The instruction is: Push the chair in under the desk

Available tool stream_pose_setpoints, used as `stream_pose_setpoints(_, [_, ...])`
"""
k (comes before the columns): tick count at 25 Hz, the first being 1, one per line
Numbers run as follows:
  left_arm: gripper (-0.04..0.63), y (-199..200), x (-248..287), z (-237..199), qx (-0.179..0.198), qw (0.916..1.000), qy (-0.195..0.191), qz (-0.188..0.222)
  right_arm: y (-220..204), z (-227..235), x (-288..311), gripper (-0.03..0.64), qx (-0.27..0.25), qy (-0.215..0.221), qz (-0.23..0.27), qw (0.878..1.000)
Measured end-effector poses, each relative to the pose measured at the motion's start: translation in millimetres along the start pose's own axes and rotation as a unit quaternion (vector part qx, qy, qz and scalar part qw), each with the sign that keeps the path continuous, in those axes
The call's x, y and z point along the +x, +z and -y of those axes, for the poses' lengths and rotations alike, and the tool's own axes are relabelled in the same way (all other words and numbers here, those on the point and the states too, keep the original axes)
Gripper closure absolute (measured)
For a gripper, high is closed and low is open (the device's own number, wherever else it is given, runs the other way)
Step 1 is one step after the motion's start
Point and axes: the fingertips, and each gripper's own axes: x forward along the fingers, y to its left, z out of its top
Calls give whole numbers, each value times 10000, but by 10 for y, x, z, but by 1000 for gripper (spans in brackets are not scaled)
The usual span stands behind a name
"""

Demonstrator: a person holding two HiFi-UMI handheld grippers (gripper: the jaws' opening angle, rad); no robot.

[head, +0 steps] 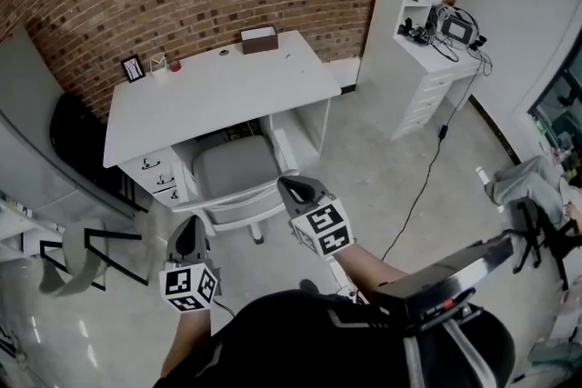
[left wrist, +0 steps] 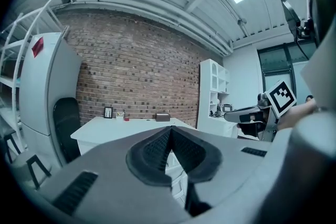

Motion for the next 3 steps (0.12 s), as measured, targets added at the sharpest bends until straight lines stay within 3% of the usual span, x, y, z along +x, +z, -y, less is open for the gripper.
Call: stream_pose_setpoints(3, [588,4,20,-1,24,10000,11,-13,-4,13,27,608,24,6,-53,10000])
